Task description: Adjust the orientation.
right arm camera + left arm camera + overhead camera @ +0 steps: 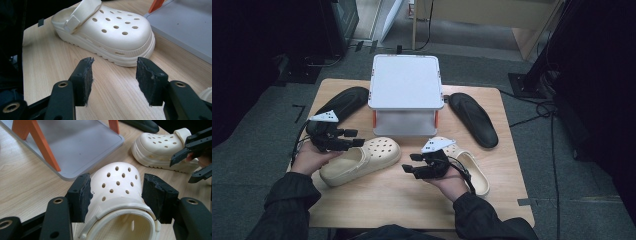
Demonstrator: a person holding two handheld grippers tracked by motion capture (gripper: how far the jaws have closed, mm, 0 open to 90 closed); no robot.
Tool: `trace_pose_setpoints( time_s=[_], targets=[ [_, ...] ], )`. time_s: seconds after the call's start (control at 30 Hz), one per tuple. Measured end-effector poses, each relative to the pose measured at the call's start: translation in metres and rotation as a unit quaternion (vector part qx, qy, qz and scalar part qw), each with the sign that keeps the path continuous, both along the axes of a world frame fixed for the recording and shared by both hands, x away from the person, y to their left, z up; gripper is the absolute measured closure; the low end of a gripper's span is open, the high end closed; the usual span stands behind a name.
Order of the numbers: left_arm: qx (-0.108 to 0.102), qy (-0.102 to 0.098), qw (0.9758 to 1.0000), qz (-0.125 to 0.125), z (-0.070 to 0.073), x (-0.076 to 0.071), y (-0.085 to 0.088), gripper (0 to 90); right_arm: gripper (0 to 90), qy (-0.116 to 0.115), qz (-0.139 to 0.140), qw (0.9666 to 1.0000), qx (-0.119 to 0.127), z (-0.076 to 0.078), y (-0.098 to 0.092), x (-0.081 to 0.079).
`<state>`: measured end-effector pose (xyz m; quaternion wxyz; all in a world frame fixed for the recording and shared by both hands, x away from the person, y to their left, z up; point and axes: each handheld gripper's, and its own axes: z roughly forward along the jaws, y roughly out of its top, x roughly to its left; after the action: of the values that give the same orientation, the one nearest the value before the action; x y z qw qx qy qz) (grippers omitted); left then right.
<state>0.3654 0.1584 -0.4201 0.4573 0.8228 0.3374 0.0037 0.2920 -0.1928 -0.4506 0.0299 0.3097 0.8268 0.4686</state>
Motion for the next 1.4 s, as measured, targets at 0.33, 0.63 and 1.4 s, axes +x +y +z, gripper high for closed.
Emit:
trace_pose_setpoints(
  time_s=[0.33,0.63,1.4],
  targets=[
    [-0.001,-0.001,1.0,0.0,0.001,0.0,0.001,41.3,47.2,0.0,0.0,1.0,0.0,0.0,0.0,0.0],
    [-0.001,-0.003,1.0,0.009,0.002,-0.003,0.008,41.1,47.2,-0.001,0.004,1.0,0.003,0.0,0.003,0.0],
    [0.016,0.006,0.9995,0.028,-0.022,-0.024,0.031,39.9,47.2,0.001,0.037,0.9993,0.007,0.0,0.023,0.008]
  ],
)
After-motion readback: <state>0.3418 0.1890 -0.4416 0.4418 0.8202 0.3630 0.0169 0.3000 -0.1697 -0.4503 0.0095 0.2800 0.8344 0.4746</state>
